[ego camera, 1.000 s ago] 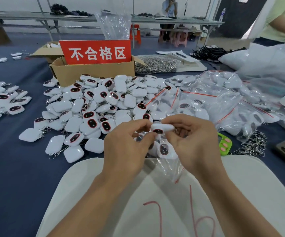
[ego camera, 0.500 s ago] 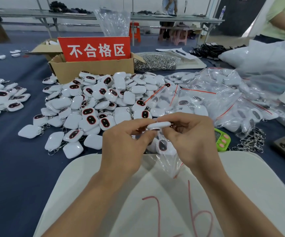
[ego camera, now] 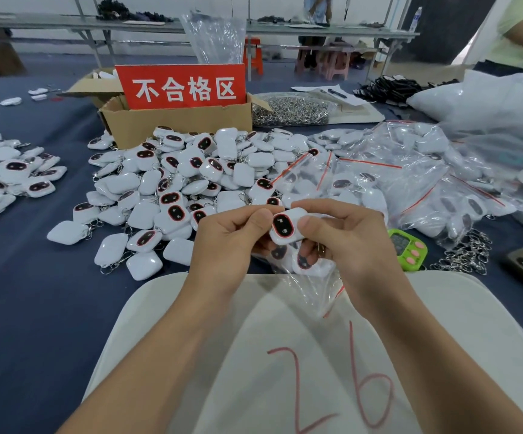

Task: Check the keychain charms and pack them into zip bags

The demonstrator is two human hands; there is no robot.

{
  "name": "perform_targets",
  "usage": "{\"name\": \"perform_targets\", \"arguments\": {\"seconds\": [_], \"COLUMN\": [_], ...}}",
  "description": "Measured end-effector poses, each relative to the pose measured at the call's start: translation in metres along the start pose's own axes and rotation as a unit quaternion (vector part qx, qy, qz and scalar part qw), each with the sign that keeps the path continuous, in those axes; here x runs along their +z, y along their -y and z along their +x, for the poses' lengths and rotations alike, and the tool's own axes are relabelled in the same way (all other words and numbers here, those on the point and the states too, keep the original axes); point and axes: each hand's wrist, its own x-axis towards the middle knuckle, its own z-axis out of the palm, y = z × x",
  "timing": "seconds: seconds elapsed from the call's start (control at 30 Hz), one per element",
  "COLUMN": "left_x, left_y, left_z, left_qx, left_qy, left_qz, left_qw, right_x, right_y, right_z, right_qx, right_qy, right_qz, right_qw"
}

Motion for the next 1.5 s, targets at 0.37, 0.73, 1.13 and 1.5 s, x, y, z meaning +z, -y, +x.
{"name": "perform_targets", "arguments": {"seconds": [0.37, 0.73, 1.13, 1.5], "left_x": [0.000, -0.002, 0.008, 0.045], "left_y": [0.000, -0.003, -0.001, 0.018], "left_z": [0.001, -0.004, -0.002, -0.036], "left_qx": [-0.069, 0.016, -0.011, 0.128], "left_qy": [-0.023, 0.063, -0.059, 0.043], "left_qz": [-0.067, -0.019, 0.000, 0.578], "left_qw": [0.995, 0.998, 0.998, 0.805], "right_x": [-0.003, -0.001, -0.001, -0.024], "right_y": [-0.003, -0.002, -0.006, 0.010], "right_z": [0.000, 0.002, 0.007, 0.010], "right_qx": [0.000, 0.028, -0.032, -0.037], "right_qy": [0.071, 0.045, -0.061, -0.190], "right_qz": [-0.067, -0.019, -0.078, -0.087], "right_qw": [0.995, 0.998, 0.995, 0.977]}}
